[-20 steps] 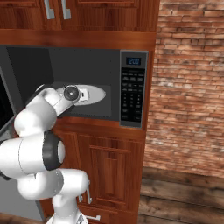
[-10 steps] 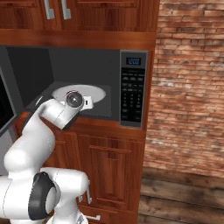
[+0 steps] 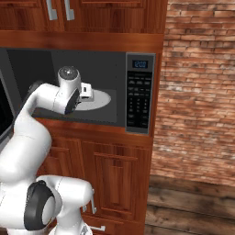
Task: Pick the cup of tea, navigate to the dining table, and place it on the saucer.
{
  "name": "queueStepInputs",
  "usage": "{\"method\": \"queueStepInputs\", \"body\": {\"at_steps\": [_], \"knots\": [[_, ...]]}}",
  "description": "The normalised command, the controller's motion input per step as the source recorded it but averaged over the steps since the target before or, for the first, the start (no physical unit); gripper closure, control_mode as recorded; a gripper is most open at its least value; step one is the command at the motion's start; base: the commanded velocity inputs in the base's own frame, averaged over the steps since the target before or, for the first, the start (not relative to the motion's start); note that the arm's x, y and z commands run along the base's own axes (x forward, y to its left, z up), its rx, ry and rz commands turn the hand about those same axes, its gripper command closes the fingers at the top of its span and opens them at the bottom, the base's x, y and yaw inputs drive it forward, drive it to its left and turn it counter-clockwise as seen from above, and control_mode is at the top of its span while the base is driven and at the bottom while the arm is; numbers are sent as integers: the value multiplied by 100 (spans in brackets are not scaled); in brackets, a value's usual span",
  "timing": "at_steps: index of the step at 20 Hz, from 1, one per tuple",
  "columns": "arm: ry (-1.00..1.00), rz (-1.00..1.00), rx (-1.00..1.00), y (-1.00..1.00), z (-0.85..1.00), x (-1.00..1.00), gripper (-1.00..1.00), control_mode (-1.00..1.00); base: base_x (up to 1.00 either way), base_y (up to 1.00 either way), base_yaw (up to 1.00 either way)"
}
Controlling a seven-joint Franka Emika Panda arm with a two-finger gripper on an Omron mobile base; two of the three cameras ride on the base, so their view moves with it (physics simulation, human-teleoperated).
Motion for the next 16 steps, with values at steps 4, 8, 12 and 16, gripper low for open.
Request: {"method": "queueStepInputs", "body": {"at_steps": [4, 8, 12, 16], "knots": [[-1, 0, 0, -18, -1, -48, 100, -100, 0, 0, 0], [-5, 1, 0, -15, -1, -54, 100, -100, 0, 0, 0], [-7, 0, 0, -17, 0, -62, 100, -100, 0, 0, 0], [-6, 1, 0, -4, 2, -62, 100, -100, 0, 0, 0]]}}
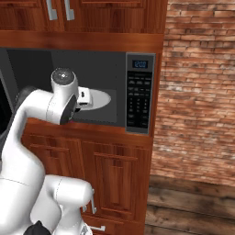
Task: Pick the cup of tea, navigate to the dining table, and place it on the saucer.
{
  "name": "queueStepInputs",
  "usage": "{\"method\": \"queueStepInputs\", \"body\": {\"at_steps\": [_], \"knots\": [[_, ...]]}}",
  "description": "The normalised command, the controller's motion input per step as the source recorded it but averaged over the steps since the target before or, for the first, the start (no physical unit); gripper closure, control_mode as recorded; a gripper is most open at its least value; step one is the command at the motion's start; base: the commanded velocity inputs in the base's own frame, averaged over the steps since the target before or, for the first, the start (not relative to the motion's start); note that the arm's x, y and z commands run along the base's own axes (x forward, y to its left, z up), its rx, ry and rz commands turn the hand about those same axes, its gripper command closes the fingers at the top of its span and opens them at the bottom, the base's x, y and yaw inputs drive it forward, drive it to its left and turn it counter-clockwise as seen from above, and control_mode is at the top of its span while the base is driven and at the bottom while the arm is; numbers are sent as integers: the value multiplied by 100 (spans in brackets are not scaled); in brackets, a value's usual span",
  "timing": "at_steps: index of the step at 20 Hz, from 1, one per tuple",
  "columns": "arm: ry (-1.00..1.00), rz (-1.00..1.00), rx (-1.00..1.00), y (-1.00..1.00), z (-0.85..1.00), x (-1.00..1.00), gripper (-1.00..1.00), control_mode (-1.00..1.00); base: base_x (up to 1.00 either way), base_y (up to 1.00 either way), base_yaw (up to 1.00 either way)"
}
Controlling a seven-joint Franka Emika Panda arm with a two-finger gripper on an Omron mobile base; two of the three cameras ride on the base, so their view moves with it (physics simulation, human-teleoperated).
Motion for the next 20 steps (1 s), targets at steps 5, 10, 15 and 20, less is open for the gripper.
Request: {"method": "queueStepInputs", "body": {"at_steps": [5, 10, 15, 20], "knots": [[-9, 1, 0, -5, 2, -66, 100, -100, 0, 0, 0], [-7, 1, 0, -14, 17, -71, 100, -100, 0, 0, 0], [-6, 0, 0, -12, 27, -35, 100, -100, 0, 0, 0], [-7, 0, 0, -5, 23, -21, 100, -100, 0, 0, 0]]}}
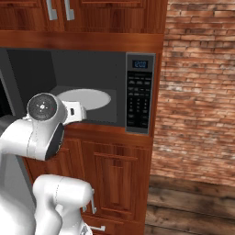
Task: Pick the cup of tea, navigate to the dining table, and place it on the saucer.
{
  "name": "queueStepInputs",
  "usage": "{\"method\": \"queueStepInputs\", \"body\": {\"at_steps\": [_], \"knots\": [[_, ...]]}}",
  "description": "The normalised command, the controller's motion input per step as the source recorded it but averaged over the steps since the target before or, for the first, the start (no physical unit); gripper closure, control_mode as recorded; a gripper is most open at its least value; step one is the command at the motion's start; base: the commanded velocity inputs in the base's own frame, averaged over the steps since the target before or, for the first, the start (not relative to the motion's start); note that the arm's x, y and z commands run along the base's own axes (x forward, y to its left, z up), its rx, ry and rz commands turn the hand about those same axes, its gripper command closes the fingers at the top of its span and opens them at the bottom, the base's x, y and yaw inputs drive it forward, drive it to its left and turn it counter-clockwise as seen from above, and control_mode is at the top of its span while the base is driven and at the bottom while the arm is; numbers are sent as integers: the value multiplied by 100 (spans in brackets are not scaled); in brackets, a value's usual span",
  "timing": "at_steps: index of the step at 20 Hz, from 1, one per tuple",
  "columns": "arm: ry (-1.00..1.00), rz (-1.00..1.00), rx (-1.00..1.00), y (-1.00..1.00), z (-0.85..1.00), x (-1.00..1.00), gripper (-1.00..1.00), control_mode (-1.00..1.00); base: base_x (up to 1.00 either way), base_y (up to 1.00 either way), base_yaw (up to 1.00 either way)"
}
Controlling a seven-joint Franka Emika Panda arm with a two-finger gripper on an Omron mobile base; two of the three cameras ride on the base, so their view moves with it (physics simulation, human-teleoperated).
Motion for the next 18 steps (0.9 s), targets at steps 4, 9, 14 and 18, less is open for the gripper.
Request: {"method": "queueStepInputs", "body": {"at_steps": [4, 9, 14, 18], "knots": [[-6, 0, 2, -12, 25, -29, 100, -100, 0, 0, 0], [-4, 0, 5, -11, 12, -16, 100, -100, 0, 0, 0], [-2, 0, 2, -5, 5, -14, 100, -100, 0, 0, 0], [0, 0, 0, 0, 0, 0, 100, -100, 0, 0, 0]]}}
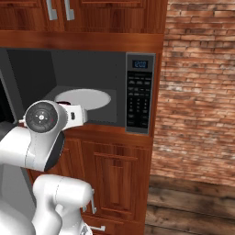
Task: Pick the cup of tea, navigate to the dining table, and place it on the saucer.
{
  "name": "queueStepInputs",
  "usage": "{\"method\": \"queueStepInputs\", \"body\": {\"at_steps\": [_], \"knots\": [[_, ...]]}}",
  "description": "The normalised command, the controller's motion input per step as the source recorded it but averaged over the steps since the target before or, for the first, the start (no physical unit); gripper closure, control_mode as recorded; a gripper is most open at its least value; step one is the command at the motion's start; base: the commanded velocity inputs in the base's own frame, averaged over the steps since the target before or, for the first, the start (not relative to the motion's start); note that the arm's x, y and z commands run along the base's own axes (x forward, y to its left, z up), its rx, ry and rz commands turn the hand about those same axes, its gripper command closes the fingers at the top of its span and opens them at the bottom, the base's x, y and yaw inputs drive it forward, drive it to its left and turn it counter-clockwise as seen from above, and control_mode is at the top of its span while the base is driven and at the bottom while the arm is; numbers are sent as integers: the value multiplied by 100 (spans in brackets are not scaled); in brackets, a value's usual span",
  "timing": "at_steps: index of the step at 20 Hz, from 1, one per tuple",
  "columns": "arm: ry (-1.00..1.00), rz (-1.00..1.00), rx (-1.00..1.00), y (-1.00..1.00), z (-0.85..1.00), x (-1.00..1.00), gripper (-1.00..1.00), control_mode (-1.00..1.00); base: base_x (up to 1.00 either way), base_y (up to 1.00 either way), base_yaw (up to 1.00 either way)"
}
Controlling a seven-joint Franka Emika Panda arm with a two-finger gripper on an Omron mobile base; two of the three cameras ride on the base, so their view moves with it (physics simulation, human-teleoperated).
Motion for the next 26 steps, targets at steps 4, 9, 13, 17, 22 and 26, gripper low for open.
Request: {"method": "queueStepInputs", "body": {"at_steps": [4, 9, 13, 17, 22, 26], "knots": [[0, 0, 0, 0, 0, 0, 100, -100, 0, 0, 0], [0, 0, 0, 0, 0, -4, 100, -100, 0, 0, 0], [0, 0, 0, 0, 0, -6, 100, 100, -45, -2, 0], [0, 0, 0, 0, 0, 0, 100, 100, -96, -23, -4], [0, 0, 0, 0, 0, 0, 100, 100, -100, -59, -15], [0, 0, 0, 0, 0, 0, 100, 100, -77, -98, 5]]}}
